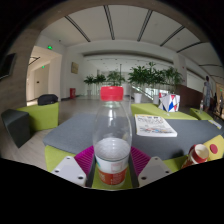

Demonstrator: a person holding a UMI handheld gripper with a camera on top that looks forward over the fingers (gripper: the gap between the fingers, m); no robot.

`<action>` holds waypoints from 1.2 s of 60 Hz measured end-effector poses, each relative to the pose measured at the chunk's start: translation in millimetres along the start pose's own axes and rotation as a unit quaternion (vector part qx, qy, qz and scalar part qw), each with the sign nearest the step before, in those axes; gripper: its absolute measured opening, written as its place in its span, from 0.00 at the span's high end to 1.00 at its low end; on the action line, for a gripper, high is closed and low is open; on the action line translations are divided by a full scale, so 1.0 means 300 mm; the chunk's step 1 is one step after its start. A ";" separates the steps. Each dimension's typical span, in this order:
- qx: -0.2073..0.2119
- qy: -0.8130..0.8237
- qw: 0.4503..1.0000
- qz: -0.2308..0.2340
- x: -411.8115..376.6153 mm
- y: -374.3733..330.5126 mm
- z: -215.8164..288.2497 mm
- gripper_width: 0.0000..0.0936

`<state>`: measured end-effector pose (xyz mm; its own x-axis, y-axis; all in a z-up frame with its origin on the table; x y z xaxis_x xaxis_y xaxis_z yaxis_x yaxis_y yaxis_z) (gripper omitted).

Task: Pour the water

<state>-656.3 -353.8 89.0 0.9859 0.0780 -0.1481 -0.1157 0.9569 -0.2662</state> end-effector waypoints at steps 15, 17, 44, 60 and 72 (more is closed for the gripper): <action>0.029 0.009 0.999 0.010 -0.013 -0.017 0.022 0.67; 0.031 0.010 0.999 0.016 -0.016 -0.031 0.036 0.67; 0.052 0.503 0.816 0.280 0.086 -0.369 0.582 0.67; -0.008 0.778 0.540 0.319 0.342 -0.341 0.504 0.67; -0.011 0.856 0.435 0.277 0.472 -0.366 0.333 0.67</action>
<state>-491.8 -420.0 192.6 -0.7289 -0.0454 -0.6831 -0.2980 0.9193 0.2569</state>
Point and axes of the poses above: the point between the fingertips, and its own axes, seen from behind it with the camera up: x to the right, z up, y forward, the way the camera looks, the point moved 7 cm from there along -y, backward, against the way the camera looks, and after that the axes turned 11 degrees about y, right-handed, at the moved point
